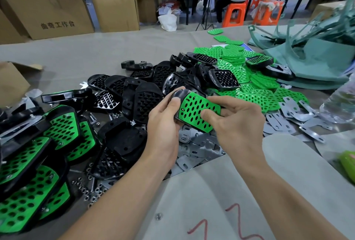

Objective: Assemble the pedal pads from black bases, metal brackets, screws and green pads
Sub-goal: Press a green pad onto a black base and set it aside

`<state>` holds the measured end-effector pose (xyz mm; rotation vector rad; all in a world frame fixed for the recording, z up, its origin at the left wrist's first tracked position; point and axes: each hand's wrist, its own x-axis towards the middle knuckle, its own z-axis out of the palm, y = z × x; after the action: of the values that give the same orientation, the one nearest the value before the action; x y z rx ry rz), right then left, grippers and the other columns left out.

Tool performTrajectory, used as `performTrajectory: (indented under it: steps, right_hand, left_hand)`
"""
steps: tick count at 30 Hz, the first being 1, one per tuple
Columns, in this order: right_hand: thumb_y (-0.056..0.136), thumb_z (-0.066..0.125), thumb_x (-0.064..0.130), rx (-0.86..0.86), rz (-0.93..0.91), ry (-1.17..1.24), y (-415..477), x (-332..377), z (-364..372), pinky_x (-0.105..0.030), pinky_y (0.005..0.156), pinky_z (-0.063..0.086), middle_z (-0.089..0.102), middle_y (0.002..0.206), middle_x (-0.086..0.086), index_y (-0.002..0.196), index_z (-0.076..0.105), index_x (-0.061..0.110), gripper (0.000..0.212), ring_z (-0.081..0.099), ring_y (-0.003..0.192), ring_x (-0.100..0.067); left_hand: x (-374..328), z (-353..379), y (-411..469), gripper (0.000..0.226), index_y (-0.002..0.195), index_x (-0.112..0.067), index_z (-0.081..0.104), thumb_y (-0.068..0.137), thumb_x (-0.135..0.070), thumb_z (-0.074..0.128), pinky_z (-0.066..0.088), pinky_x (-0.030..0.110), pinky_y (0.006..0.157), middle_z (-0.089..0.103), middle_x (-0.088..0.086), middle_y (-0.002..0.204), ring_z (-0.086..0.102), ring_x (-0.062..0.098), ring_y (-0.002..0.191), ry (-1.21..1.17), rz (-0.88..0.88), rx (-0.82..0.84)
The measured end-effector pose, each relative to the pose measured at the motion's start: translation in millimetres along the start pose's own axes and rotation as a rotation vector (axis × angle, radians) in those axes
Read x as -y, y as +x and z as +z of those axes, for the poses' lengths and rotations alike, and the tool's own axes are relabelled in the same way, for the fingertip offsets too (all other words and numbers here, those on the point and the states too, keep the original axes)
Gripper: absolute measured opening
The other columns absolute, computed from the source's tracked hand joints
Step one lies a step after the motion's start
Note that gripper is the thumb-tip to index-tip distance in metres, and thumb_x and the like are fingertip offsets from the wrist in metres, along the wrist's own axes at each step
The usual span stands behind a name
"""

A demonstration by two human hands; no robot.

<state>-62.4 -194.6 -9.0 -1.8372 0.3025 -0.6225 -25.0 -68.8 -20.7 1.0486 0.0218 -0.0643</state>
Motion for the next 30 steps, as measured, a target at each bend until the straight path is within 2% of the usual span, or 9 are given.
performTrajectory:
  steps: [5, 8, 11, 14, 15, 19, 23, 26, 30]
  right_hand:
    - [0.068, 0.088, 0.031, -0.025, 0.037, -0.143, -1.6, 1.1, 2.9, -0.036, 0.065, 0.062, 0.073, 0.066, 0.007, 0.092, 0.078, 0.034, 0.026, 0.071, 0.063, -0.010]
    - [0.067, 0.081, 0.050, -0.058, -0.041, -0.371, -5.9, 2.5, 5.5, -0.036, 0.072, 0.057, 0.069, 0.065, 0.012, 0.106, 0.076, 0.037, 0.041, 0.068, 0.072, -0.012]
    - [0.062, 0.080, 0.060, -0.069, -0.145, -0.545, -3.0, 1.3, -1.4, -0.030, 0.084, 0.043, 0.063, 0.088, 0.014, 0.119, 0.069, 0.043, 0.060, 0.053, 0.094, -0.007]
    - [0.075, 0.079, 0.045, 0.181, -0.118, -0.328, 2.9, 1.8, -6.8, -0.008, 0.063, 0.039, 0.063, 0.069, 0.025, 0.098, 0.074, 0.040, 0.023, 0.059, 0.072, 0.004]
    - [0.078, 0.081, 0.034, 0.222, -0.082, -0.183, 5.3, 1.5, -8.7, -0.009, 0.059, 0.043, 0.066, 0.064, 0.023, 0.086, 0.075, 0.038, 0.010, 0.062, 0.064, 0.002]
    - [0.066, 0.088, 0.001, 0.271, 0.108, 0.452, 11.0, 2.7, -22.5, -0.032, 0.060, 0.060, 0.078, 0.080, -0.009, 0.076, 0.080, 0.019, 0.022, 0.073, 0.068, -0.021]
    - [0.052, 0.094, 0.011, 0.359, 0.076, 0.476, 14.8, 2.1, -27.1, -0.036, 0.063, 0.061, 0.078, 0.082, -0.012, 0.079, 0.082, 0.019, 0.031, 0.076, 0.071, -0.027]
    - [0.055, 0.092, 0.009, 0.391, 0.045, 0.424, 14.3, -0.6, -26.5, -0.036, 0.065, 0.061, 0.078, 0.084, -0.011, 0.081, 0.082, 0.021, 0.030, 0.076, 0.073, -0.027]
    - [0.064, 0.087, 0.008, 0.439, 0.110, 0.518, 15.4, -2.2, -22.1, -0.037, 0.068, 0.057, 0.076, 0.088, -0.010, 0.090, 0.079, 0.016, 0.028, 0.069, 0.078, -0.024]
  left_hand:
    - [0.6, -2.0, 0.6, 0.028, 0.108, -0.015, 0.077, 0.094, 0.002, 0.060, 0.059, 0.031, 0.076, 0.076, 0.006, 0.097, 0.071, 0.017, 0.088, 0.110, 0.029, 0.003]
    - [-2.1, -5.2, 2.3, 0.040, 0.106, -0.015, 0.078, 0.087, 0.015, 0.060, 0.059, 0.034, 0.078, 0.076, 0.009, 0.095, 0.071, 0.021, 0.087, 0.125, 0.035, 0.012]
    - [-6.3, -6.7, 3.1, 0.043, 0.098, -0.015, 0.080, 0.084, 0.019, 0.058, 0.060, 0.039, 0.078, 0.076, 0.012, 0.092, 0.073, 0.027, 0.085, 0.049, -0.004, 0.007]
    - [-10.8, -8.0, 3.9, 0.039, 0.103, -0.009, 0.077, 0.086, 0.017, 0.054, 0.061, 0.036, 0.065, 0.075, 0.015, 0.089, 0.074, 0.027, 0.077, -0.074, -0.081, 0.024]
    - [-12.7, -6.8, 2.8, 0.038, 0.106, -0.007, 0.075, 0.086, 0.016, 0.053, 0.061, 0.036, 0.064, 0.075, 0.015, 0.090, 0.073, 0.026, 0.077, -0.083, -0.104, 0.055]
    - [-25.9, 1.7, 0.4, 0.043, 0.104, -0.018, 0.075, 0.085, 0.016, 0.057, 0.062, 0.035, 0.073, 0.075, 0.006, 0.095, 0.070, 0.021, 0.086, 0.105, -0.058, 0.267]
    - [-52.6, -6.9, 8.5, 0.028, 0.100, -0.040, 0.078, 0.076, -0.025, 0.075, 0.057, 0.026, 0.072, 0.076, -0.009, 0.089, 0.070, 0.011, 0.082, 0.816, 0.231, 0.332]
    - [-58.0, -10.8, 9.2, 0.018, 0.093, -0.039, 0.079, 0.075, -0.036, 0.074, 0.049, 0.016, 0.062, 0.074, -0.014, 0.079, 0.064, 0.001, 0.070, 0.864, 0.183, 0.410]
    - [-44.1, -5.4, 8.1, 0.014, 0.082, -0.032, 0.082, 0.070, -0.028, 0.077, 0.058, 0.037, 0.072, 0.077, 0.001, 0.081, 0.069, 0.014, 0.075, 0.644, 0.115, 0.273]
